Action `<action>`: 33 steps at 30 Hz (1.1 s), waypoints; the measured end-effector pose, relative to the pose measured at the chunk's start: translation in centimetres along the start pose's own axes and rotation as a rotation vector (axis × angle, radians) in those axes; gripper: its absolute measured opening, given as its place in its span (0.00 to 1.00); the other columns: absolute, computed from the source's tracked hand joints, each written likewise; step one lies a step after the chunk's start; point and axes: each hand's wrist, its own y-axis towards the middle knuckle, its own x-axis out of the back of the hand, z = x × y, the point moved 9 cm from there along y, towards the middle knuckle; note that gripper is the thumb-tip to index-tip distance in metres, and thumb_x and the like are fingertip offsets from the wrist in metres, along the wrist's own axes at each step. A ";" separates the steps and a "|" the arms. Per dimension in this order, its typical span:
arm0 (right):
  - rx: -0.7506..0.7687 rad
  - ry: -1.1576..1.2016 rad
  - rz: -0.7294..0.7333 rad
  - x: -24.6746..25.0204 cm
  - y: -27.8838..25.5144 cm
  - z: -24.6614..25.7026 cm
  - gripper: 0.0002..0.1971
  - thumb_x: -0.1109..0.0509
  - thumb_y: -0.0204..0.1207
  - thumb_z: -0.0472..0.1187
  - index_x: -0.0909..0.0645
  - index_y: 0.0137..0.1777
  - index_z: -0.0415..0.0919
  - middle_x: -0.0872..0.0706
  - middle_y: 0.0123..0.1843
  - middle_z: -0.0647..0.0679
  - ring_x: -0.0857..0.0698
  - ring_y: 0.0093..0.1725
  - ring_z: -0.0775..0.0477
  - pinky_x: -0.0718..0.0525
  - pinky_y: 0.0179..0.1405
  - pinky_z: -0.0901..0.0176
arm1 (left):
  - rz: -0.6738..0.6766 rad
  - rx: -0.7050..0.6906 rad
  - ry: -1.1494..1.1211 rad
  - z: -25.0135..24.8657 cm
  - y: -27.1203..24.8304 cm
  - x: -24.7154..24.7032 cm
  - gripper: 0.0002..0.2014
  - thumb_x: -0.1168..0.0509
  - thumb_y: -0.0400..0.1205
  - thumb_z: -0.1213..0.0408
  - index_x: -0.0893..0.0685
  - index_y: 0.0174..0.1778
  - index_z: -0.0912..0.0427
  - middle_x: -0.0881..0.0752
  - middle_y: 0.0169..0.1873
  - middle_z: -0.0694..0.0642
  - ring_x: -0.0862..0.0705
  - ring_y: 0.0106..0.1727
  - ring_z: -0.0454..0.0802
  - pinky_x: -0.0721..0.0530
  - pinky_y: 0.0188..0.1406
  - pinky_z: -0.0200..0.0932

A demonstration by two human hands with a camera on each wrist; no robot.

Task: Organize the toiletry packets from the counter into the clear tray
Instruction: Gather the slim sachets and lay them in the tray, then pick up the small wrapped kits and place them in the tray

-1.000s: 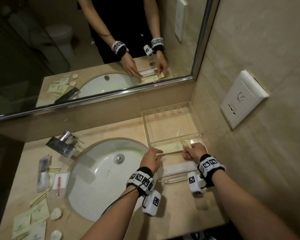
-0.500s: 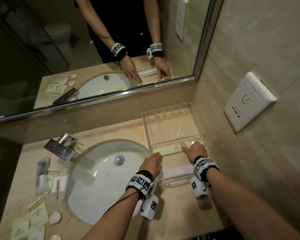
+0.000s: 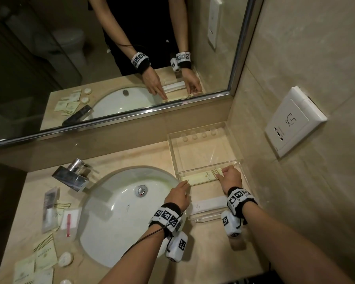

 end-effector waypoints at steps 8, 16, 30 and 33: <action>0.028 -0.039 0.019 0.7 -0.5 -0.1 0.16 0.24 0.74 0.44 0.20 0.58 0.39 0.15 0.59 0.40 0.15 0.57 0.40 0.17 0.58 0.50 | -0.061 -0.018 -0.095 -0.5 -0.7 1.4 0.22 0.42 0.83 0.69 0.25 0.74 0.53 0.31 0.80 0.50 0.28 0.77 0.53 0.31 0.78 0.48; 0.074 0.171 -0.032 2.6 -3.2 1.6 0.12 0.24 0.73 0.42 0.19 0.54 0.38 0.13 0.54 0.42 0.14 0.52 0.41 0.15 0.55 0.48 | -0.267 0.095 -0.484 1.7 -3.7 5.9 0.09 0.40 0.83 0.67 0.15 0.54 0.57 0.11 0.48 0.56 0.17 0.40 0.46 0.19 0.43 0.39; 0.477 0.236 0.384 -8.5 -13.9 18.1 0.07 0.26 0.75 0.40 0.15 0.51 0.39 0.12 0.45 0.48 0.13 0.45 0.48 0.16 0.50 0.57 | -0.632 0.402 -0.891 15.0 -18.7 10.6 0.06 0.37 0.82 0.68 0.17 0.51 0.64 0.13 0.36 0.56 0.18 0.30 0.49 0.22 0.28 0.38; 0.542 0.219 0.473 -12.1 -17.4 20.8 0.06 0.26 0.75 0.38 0.15 0.49 0.37 0.12 0.43 0.46 0.14 0.43 0.47 0.18 0.49 0.59 | -0.704 0.477 -0.924 18.2 -23.2 10.4 0.04 0.38 0.83 0.67 0.18 0.49 0.62 0.14 0.35 0.55 0.19 0.29 0.49 0.23 0.27 0.38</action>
